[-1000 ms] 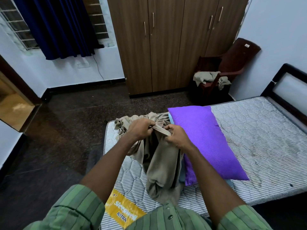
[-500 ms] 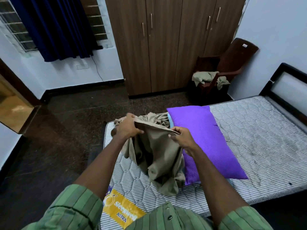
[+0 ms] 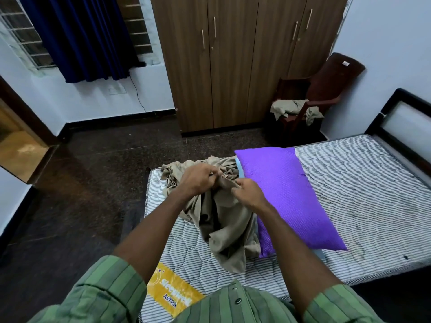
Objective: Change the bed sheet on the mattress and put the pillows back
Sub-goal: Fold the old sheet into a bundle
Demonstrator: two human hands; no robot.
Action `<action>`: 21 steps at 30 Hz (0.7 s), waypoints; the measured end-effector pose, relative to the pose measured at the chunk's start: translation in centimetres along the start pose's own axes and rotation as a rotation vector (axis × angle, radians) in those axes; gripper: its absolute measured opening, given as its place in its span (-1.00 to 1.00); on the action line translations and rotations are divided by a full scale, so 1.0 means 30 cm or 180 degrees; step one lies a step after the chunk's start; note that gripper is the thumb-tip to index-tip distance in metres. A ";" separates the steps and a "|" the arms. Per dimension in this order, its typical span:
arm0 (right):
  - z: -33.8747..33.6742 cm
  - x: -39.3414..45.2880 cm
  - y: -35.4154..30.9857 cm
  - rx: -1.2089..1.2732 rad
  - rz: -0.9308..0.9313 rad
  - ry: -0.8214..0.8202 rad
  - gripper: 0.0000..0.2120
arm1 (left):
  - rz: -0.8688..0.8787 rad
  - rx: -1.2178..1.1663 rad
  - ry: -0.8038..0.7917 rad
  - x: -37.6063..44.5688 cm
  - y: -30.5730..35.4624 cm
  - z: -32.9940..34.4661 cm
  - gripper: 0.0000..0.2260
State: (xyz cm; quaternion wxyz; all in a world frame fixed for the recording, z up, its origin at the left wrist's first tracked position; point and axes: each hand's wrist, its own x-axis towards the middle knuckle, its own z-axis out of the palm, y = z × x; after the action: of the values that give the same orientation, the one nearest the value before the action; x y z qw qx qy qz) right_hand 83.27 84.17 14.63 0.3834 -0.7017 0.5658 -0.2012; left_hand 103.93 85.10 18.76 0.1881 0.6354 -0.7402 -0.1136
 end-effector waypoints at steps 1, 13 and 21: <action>0.003 -0.005 0.025 -0.0206 0.0190 0.0046 -0.72 | -0.0186 -0.0079 0.0287 0.000 0.001 -0.024 -0.83; -0.002 -0.007 -0.020 0.0200 -0.0574 0.0222 -0.93 | 0.0384 -0.0493 -0.1027 0.012 0.058 0.037 -0.58; -0.007 -0.024 0.000 0.0428 -0.0272 0.0472 -0.69 | 0.0465 0.0108 -0.0994 0.020 0.061 0.037 -0.78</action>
State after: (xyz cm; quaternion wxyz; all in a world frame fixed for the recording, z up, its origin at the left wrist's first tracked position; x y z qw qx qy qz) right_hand 82.92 84.78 14.88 0.3779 -0.6810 0.5475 -0.3062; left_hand 101.76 84.73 18.57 0.0678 0.5577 -0.8065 -0.1844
